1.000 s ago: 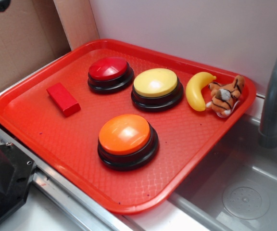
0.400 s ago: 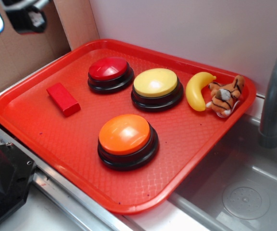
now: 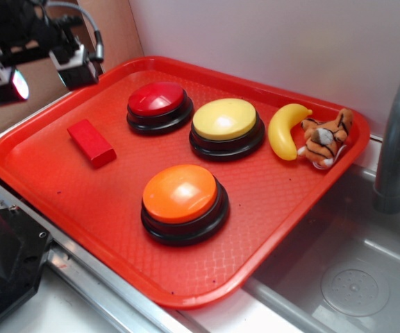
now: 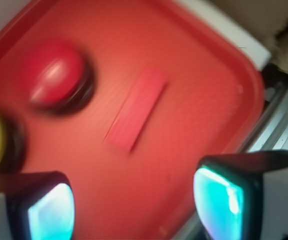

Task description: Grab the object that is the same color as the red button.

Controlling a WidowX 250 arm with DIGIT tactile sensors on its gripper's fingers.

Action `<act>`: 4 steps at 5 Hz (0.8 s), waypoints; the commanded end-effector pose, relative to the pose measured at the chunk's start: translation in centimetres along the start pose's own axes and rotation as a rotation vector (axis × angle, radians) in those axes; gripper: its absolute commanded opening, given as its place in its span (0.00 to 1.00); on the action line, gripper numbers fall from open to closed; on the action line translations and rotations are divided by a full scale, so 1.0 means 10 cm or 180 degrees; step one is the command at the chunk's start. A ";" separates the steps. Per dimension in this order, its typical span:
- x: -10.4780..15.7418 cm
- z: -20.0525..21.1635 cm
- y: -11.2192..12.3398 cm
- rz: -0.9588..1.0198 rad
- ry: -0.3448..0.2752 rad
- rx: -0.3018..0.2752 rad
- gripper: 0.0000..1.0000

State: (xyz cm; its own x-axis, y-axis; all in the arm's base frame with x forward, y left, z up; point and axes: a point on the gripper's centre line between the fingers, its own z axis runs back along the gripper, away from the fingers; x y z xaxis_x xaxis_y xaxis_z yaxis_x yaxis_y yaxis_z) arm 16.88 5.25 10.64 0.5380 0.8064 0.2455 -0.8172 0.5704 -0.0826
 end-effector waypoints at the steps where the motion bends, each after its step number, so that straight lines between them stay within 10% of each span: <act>1: 0.20 -0.62 0.06 0.0564 -0.0367 0.0268 1.00; 4: 0.25 -0.96 0.08 0.0769 -0.0304 0.0060 1.00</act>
State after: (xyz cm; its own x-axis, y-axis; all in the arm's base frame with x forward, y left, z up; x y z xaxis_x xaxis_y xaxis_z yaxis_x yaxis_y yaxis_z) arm 20.09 8.30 1.34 0.3150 0.9021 0.2949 -0.9234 0.3631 -0.1243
